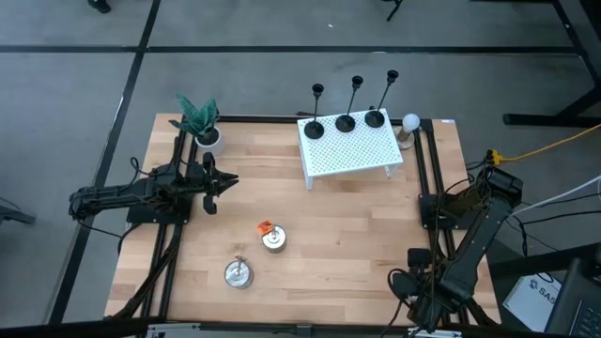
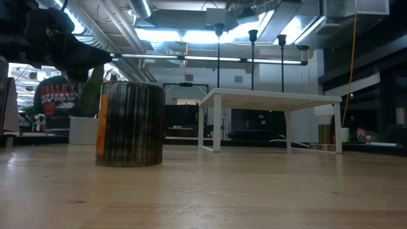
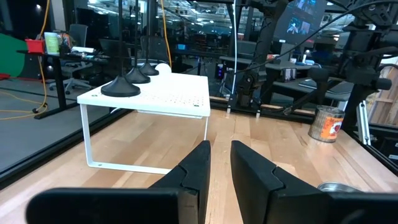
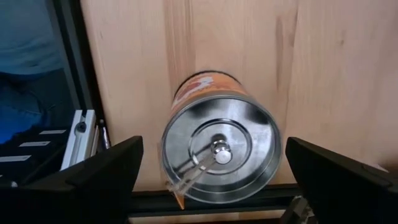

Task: Pick & Place candle stick holders
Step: Put the bottom orange scented candle on the shelf

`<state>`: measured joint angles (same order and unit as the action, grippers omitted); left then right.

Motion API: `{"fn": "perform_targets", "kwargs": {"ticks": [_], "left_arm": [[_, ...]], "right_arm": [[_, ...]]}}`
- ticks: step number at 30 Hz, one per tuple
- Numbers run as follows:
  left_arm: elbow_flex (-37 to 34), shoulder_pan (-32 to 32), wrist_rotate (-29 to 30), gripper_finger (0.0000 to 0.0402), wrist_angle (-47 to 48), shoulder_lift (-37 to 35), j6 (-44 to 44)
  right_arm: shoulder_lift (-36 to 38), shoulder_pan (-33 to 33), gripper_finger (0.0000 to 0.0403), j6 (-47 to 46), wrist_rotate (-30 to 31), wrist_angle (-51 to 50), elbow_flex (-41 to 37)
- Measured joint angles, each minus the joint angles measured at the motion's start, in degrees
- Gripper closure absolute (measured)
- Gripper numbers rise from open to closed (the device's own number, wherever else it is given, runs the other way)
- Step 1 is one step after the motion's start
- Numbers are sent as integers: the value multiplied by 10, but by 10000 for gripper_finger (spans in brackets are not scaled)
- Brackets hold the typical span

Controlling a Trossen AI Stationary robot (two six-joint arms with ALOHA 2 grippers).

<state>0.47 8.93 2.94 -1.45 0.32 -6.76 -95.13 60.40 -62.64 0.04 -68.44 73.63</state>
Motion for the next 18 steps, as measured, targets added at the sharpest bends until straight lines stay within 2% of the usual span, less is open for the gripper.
{"fn": "perform_targets", "kwargs": {"ticks": [18], "left_arm": [[0,0,0,343,0,0,0]], "right_arm": [[-19,0,4,-17,-22,-6,0]]}}
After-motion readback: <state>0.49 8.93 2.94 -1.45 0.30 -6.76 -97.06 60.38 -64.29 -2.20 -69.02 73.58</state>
